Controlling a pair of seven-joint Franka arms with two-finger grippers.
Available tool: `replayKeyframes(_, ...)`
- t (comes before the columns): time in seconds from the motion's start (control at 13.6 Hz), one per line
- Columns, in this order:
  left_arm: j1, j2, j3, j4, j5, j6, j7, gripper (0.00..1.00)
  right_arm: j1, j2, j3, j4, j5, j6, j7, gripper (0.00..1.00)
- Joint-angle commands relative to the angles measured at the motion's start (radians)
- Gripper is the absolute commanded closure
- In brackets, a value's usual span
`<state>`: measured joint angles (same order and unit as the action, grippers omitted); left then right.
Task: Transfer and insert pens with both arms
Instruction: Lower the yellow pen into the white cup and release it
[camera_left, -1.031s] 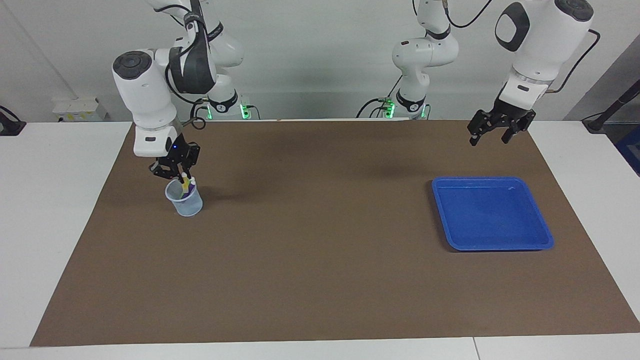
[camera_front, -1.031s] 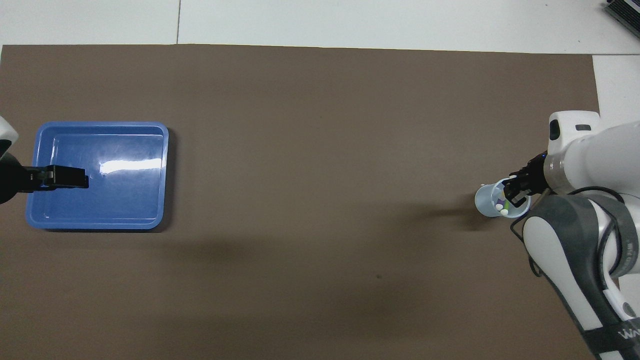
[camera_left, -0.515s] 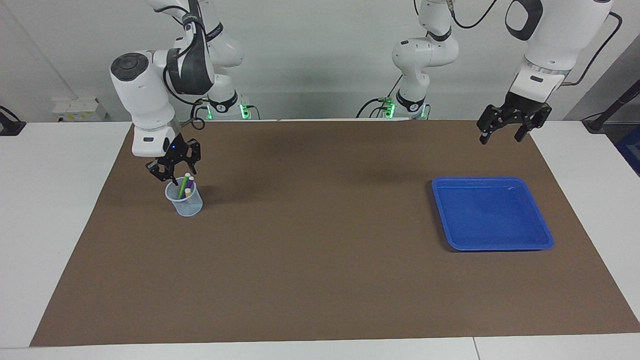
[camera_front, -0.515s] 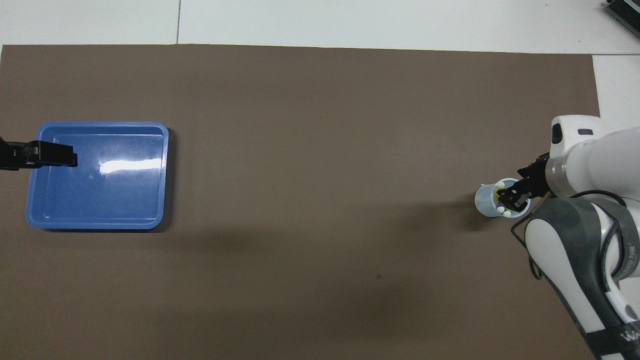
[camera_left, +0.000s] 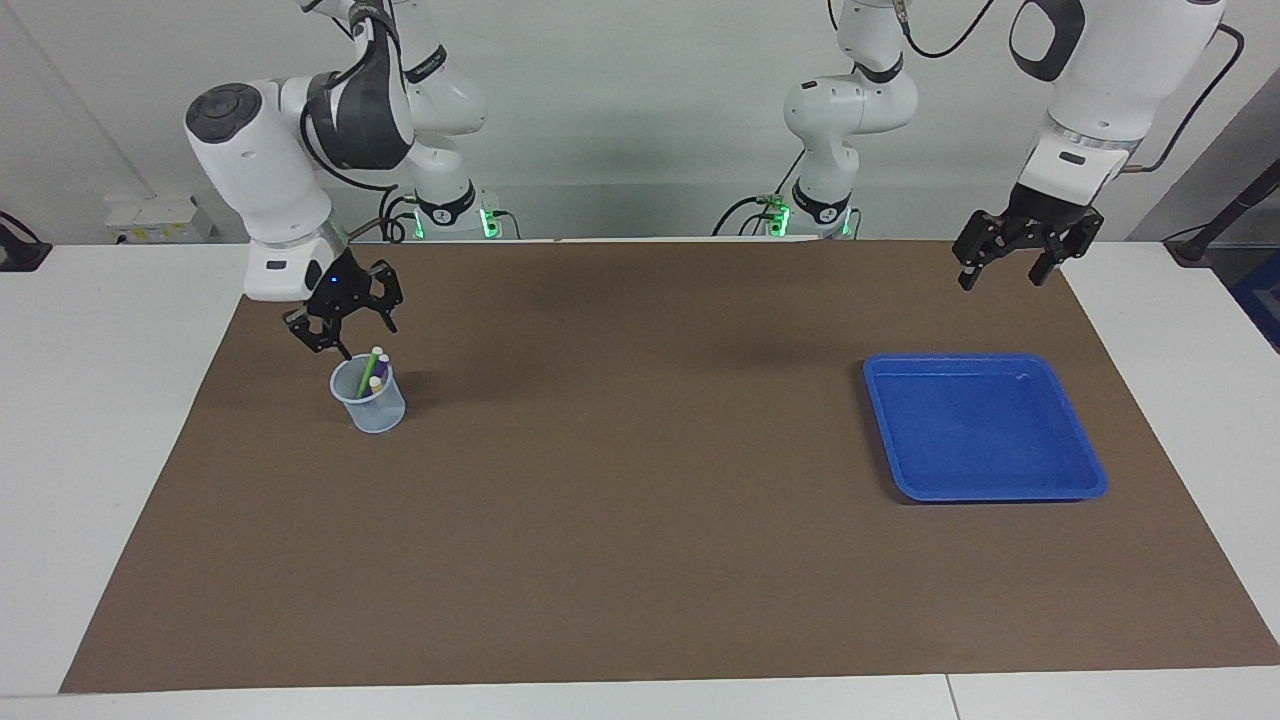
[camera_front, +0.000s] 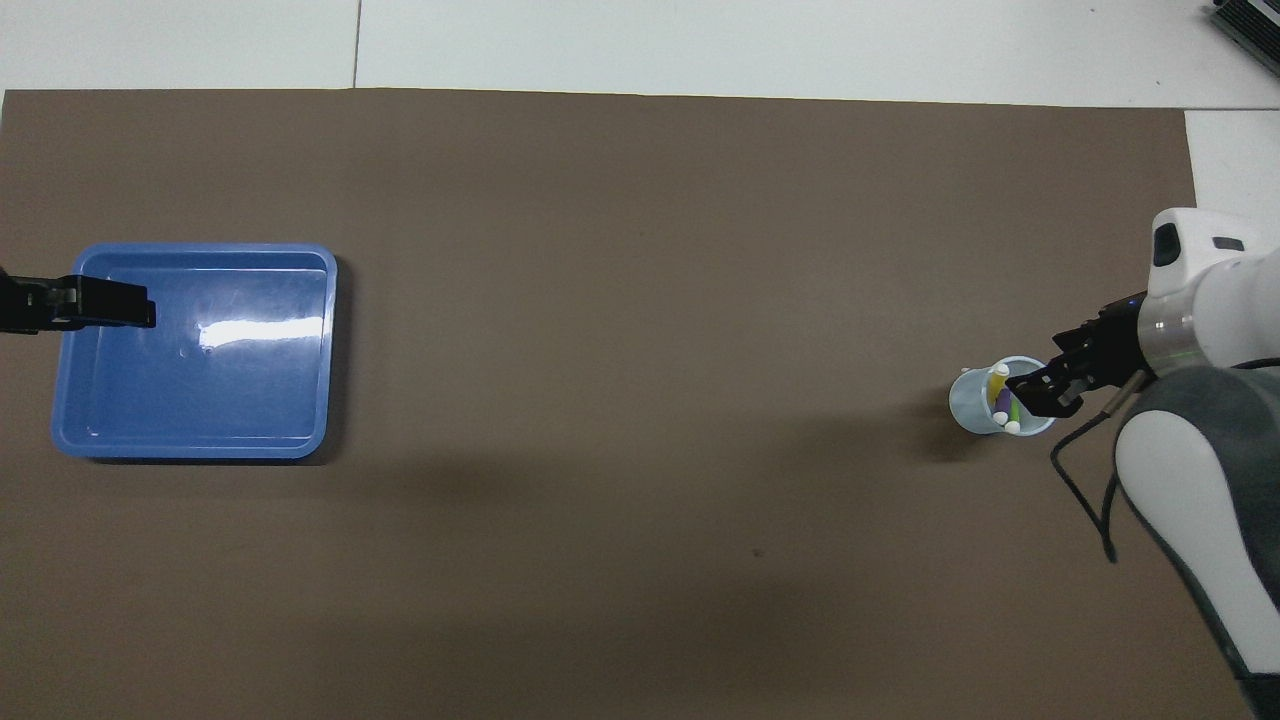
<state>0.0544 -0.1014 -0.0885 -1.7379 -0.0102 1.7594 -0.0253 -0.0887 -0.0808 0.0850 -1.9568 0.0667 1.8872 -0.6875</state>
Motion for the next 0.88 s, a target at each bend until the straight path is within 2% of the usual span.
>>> replayKeyframes(0.0, -0.021, 0.022, 0.015, 0.035, 0.018, -0.018, -0.002, 0.00, -0.025, -0.004, 0.009, 0.076, 0.027, -0.101, 0.074, 0.29)
replayKeyframes(0.07, -0.021, 0.020, 0.015, 0.035, 0.018, -0.037, -0.002, 0.00, -0.025, -0.004, 0.012, 0.093, 0.030, -0.120, 0.123, 0.02)
replayKeyframes(0.37, -0.021, 0.022, 0.015, 0.051, 0.018, -0.054, -0.002, 0.00, -0.008, -0.005, 0.021, 0.183, 0.027, -0.233, 0.307, 0.00)
replayKeyframes(0.52, -0.021, 0.020, 0.015, 0.051, 0.018, -0.054, -0.002, 0.00, -0.011, -0.007, 0.019, 0.214, 0.025, -0.284, 0.316, 0.00)
replayKeyframes(0.74, -0.022, 0.019, 0.015, 0.046, 0.018, -0.052, -0.002, 0.00, -0.003, 0.013, 0.015, 0.312, -0.008, -0.399, 0.319, 0.00)
replayKeyframes(0.81, -0.022, 0.019, 0.015, 0.043, 0.019, -0.054, -0.002, 0.00, 0.015, 0.012, 0.015, 0.311, -0.025, -0.410, 0.324, 0.00)
